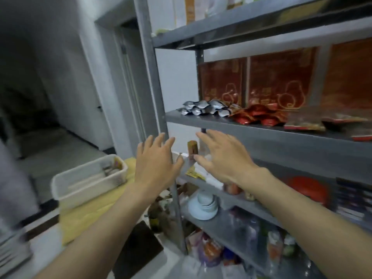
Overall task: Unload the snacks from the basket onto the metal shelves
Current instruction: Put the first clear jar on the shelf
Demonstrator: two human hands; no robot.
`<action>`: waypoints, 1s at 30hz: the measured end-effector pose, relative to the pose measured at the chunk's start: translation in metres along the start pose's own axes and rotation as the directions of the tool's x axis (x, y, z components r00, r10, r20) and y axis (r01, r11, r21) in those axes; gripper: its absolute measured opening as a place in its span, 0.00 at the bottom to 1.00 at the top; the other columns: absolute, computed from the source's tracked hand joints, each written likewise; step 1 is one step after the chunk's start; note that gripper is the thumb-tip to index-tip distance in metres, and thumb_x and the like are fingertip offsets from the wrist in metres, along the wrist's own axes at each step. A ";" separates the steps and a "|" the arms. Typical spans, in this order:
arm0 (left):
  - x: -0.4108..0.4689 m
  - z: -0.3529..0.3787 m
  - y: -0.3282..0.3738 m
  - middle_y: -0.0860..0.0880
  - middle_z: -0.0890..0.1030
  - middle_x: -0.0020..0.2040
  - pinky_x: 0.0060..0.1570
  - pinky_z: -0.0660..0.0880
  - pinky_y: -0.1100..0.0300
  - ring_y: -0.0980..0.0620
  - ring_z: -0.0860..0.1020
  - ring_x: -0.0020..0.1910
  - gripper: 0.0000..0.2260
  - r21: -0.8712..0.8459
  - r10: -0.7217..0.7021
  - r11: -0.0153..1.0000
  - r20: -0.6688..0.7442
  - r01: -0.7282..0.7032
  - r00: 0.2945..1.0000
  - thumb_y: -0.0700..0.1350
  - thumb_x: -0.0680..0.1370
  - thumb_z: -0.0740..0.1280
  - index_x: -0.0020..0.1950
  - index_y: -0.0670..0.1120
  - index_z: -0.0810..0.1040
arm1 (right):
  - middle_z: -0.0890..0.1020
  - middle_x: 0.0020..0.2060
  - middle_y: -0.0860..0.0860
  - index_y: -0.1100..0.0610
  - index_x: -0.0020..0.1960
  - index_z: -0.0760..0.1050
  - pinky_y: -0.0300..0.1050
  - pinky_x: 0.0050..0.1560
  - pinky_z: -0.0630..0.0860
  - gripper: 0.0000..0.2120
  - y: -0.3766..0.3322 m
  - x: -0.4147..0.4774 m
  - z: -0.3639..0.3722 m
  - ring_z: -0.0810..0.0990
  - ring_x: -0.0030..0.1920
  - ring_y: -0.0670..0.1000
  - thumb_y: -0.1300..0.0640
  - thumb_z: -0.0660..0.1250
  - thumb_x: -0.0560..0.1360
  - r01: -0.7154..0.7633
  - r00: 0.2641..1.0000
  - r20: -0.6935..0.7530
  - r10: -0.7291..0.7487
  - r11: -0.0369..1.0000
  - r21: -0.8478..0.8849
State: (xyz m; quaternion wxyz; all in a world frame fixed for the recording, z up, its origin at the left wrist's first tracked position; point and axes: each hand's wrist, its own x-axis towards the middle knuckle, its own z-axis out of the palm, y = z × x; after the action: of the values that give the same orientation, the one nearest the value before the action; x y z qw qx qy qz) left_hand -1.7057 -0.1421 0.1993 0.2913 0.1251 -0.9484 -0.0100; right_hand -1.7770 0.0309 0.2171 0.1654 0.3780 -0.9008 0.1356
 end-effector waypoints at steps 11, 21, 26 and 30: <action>-0.035 0.016 -0.222 0.47 0.72 0.70 0.68 0.61 0.49 0.46 0.67 0.69 0.20 -0.006 -0.282 0.959 -0.045 0.282 0.958 0.54 0.77 0.65 0.68 0.51 0.73 | 0.63 0.76 0.48 0.47 0.79 0.54 0.48 0.70 0.60 0.30 -0.161 0.123 0.120 0.61 0.75 0.51 0.40 0.56 0.80 0.200 0.977 0.041 -0.211 0.962 0.187; 0.043 0.101 -0.370 0.47 0.71 0.71 0.72 0.58 0.51 0.47 0.66 0.71 0.25 0.052 -0.337 0.940 -0.017 0.338 0.941 0.54 0.76 0.66 0.72 0.50 0.70 | 0.67 0.74 0.46 0.48 0.78 0.56 0.46 0.65 0.66 0.29 -0.222 0.286 0.258 0.65 0.72 0.49 0.43 0.59 0.80 0.198 0.967 0.087 -0.240 0.920 0.338; 0.081 0.145 -0.436 0.47 0.71 0.71 0.71 0.59 0.52 0.47 0.66 0.71 0.25 0.048 -0.353 0.935 0.022 0.351 0.936 0.53 0.76 0.66 0.72 0.50 0.70 | 0.70 0.71 0.47 0.48 0.76 0.59 0.48 0.63 0.68 0.28 -0.244 0.358 0.318 0.68 0.69 0.52 0.44 0.60 0.79 0.162 0.961 0.148 -0.233 0.909 0.384; 0.110 0.186 -0.495 0.47 0.72 0.71 0.71 0.62 0.50 0.46 0.67 0.71 0.25 0.030 -0.358 0.934 0.061 0.357 0.932 0.54 0.75 0.65 0.72 0.49 0.70 | 0.69 0.72 0.47 0.48 0.77 0.58 0.49 0.63 0.70 0.29 -0.261 0.412 0.372 0.68 0.70 0.51 0.43 0.61 0.79 0.128 0.960 0.181 -0.215 0.908 0.400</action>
State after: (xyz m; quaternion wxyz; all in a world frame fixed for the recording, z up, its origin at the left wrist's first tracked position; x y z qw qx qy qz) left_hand -1.7826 -0.6584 0.0596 0.2522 0.2976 -0.9189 -0.0583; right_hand -1.9323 -0.5451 0.0747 -0.0015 0.4938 -0.8325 0.2513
